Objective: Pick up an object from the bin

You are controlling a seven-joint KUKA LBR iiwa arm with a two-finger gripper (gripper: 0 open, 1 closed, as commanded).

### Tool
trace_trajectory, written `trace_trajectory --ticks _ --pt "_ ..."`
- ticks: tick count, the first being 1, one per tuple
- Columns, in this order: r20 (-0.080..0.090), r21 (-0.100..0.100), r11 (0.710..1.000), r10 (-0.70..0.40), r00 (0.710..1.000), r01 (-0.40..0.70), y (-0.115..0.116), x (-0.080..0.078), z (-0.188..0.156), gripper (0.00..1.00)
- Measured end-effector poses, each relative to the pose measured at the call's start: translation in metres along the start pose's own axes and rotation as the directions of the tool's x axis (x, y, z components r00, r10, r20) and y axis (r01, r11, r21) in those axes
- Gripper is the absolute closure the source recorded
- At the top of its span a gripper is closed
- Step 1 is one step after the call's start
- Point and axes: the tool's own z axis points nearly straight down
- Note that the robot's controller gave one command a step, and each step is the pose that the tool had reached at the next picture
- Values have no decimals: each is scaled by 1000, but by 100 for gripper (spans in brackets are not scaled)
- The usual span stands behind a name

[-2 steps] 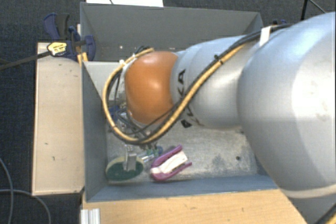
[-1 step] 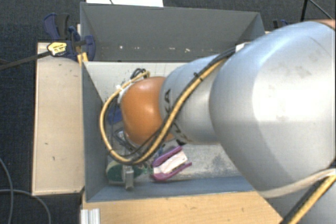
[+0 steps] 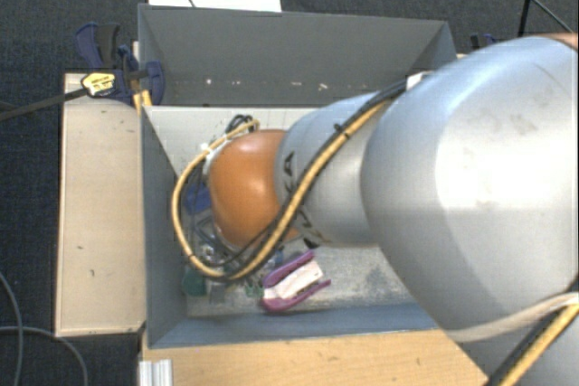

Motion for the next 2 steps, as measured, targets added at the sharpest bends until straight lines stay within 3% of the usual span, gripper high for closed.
trace_trajectory --ticks 1,2 --pt "4 1 1000 -7 1000 7 -13 -27 -82 100" --pt "3 1 1000 -5 1000 5 -14 -37 -138 100"
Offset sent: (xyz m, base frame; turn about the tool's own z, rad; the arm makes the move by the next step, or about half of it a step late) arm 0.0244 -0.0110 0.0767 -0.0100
